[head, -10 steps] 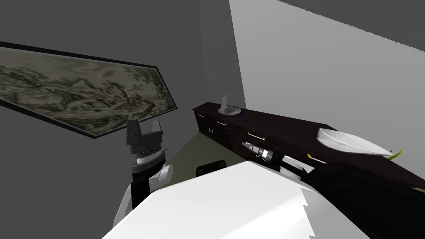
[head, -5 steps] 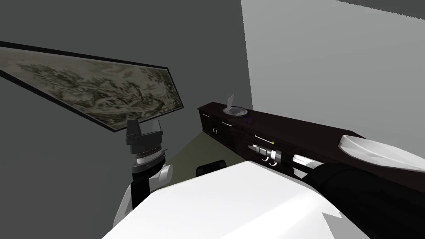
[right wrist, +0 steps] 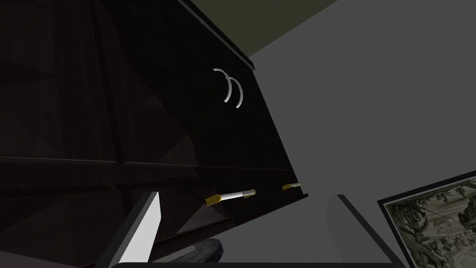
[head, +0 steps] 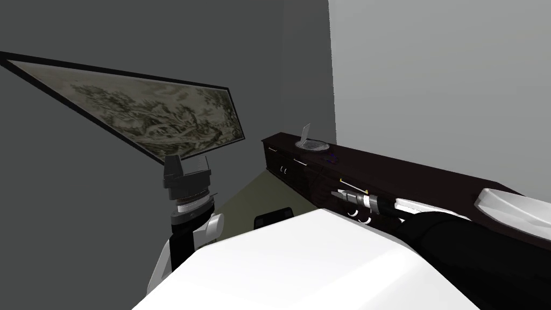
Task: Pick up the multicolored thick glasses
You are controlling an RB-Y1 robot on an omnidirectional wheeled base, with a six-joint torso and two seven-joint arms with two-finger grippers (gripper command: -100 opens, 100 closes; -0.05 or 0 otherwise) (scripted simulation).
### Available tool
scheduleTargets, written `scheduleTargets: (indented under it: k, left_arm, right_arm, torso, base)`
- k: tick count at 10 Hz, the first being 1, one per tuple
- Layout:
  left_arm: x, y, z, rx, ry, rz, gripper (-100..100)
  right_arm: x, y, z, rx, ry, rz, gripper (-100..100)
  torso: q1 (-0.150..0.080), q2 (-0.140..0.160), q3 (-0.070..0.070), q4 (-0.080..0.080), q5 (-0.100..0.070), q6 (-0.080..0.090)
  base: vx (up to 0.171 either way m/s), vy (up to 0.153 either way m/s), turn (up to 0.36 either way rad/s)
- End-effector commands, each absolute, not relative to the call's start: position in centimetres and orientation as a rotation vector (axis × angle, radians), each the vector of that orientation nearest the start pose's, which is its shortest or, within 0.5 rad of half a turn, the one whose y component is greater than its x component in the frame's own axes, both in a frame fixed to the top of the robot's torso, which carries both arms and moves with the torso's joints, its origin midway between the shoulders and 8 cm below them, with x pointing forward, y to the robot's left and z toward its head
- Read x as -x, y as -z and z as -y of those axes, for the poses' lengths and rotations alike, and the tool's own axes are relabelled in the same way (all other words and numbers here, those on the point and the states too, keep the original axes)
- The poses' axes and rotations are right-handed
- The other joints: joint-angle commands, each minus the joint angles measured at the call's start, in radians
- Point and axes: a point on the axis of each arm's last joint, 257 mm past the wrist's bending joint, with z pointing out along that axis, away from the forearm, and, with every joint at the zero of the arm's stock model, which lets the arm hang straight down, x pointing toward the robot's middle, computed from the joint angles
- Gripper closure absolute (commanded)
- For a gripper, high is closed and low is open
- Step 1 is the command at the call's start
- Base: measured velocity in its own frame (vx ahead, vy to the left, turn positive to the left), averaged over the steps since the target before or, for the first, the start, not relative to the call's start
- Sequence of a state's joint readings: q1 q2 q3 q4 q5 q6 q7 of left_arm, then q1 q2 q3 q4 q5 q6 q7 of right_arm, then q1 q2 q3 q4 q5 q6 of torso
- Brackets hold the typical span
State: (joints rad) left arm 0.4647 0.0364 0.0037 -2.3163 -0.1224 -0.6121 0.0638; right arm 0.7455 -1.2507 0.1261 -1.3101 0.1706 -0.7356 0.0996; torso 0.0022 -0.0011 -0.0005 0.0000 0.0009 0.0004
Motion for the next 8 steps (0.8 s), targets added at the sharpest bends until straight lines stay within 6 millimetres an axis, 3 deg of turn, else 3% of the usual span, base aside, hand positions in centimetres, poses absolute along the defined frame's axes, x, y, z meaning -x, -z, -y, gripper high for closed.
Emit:
scheduleTargets:
  k: [1, 2, 3, 4, 6, 7, 8]
  left_arm:
    - [-32.0, -6.8, -24.8, 0.428, 1.337, -0.581, 0]
    - [-32.0, -6.8, -24.8, 0.428, 1.337, -0.581, 0]
    - [-32.0, -6.8, -24.8, 0.428, 1.337, -0.581, 0]
    - [-32.0, -6.8, -24.8, 0.428, 1.337, -0.581, 0]
    - [-32.0, -6.8, -24.8, 0.428, 1.337, -0.581, 0]
    - [-32.0, -6.8, -24.8, 0.428, 1.337, -0.581, 0]
    - [-32.0, -6.8, -24.8, 0.428, 1.337, -0.581, 0]
  right_arm:
    - [-19.2, 34.1, 55.4, -0.031, -0.355, -2.373, -100]
    - [-19.5, 33.6, 55.8, -0.006, -0.343, -2.383, -100]
    - [-18.5, 33.2, 58.1, 0.021, -0.279, -2.428, -100]
    - [-18.7, 33.0, 58.3, 0.035, -0.272, -2.433, -100]
    - [-17.3, 31.7, 62.7, 0.09, -0.148, -2.508, -100]
    - [-17.6, 31.2, 63.0, 0.11, -0.137, -2.514, -100]
    - [-17.1, 30.4, 64.9, 0.137, -0.078, -2.545, -100]
  torso:
    - [0.0, 0.0, 0.0, 0.0, 0.0, 0.0]
    - [0.0, -0.001, 0.0, 0.0, 0.0, 0.0]
    - [0.0, 0.0, 0.0, 0.0, 0.0, 0.0]
    - [0.0, -0.001, -0.001, 0.0, 0.0, -0.001]
    - [-0.001, -0.001, -0.001, 0.0, 0.0, 0.0]
    - [-0.002, -0.003, -0.002, -0.001, 0.0, -0.001]
    - [-0.002, -0.002, -0.001, 0.0, -0.001, 0.0]
  base:
    - [0.041, 0.043, 0.145]
    - [0.036, 0.036, 0.092]
    - [0.045, 0.035, 0.201]
    - [0.04, 0.021, 0.094]
    - [0.064, 0.016, 0.216]
    - [0.059, -0.001, 0.092]
    - [0.057, -0.007, 0.128]
